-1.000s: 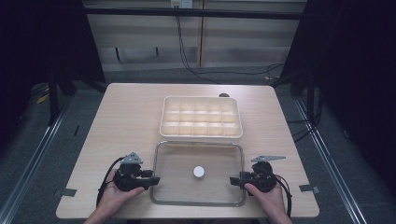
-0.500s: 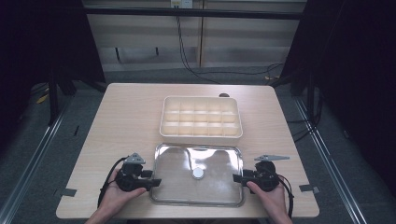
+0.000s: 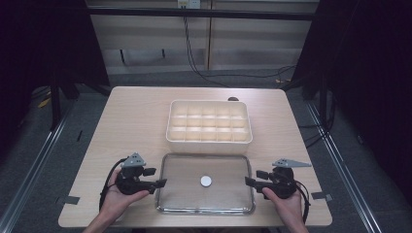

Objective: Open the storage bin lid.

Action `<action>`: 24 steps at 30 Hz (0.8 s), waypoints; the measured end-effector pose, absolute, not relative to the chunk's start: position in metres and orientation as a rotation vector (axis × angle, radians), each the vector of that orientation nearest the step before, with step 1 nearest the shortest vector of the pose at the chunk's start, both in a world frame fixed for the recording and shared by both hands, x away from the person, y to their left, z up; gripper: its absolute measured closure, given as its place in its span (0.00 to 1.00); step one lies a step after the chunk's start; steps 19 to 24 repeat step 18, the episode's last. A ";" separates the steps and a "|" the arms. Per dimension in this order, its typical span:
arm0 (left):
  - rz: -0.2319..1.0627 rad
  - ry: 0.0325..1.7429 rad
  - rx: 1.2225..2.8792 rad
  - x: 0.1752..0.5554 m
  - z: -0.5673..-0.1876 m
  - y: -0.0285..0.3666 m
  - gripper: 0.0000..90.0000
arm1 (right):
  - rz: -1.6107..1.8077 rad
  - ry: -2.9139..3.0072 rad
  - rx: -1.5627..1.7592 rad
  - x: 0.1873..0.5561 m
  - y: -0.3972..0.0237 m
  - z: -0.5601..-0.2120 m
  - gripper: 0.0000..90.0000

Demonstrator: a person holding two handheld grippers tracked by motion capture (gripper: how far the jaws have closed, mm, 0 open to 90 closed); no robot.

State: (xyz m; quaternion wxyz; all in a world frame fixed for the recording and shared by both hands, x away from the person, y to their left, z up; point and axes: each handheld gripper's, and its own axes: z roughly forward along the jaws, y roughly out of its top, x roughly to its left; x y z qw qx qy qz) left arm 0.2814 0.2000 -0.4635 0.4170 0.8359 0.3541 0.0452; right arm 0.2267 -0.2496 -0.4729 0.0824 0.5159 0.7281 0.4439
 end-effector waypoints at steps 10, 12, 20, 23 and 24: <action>0.234 0.920 1.972 0.274 -0.437 0.227 0.36 | 1.370 2.041 1.488 0.219 -0.278 -0.435 0.30; 0.229 0.927 1.960 0.271 -0.439 0.234 0.35 | 1.369 2.022 1.485 0.217 -0.284 -0.431 0.30; 0.258 1.011 1.953 0.267 -0.452 0.254 0.29 | 1.389 1.970 1.527 0.210 -0.308 -0.438 0.29; 0.258 1.011 1.953 0.267 -0.452 0.254 0.29 | 1.389 1.970 1.527 0.210 -0.308 -0.438 0.29; 0.258 1.011 1.953 0.267 -0.452 0.254 0.29 | 1.389 1.970 1.527 0.210 -0.308 -0.438 0.29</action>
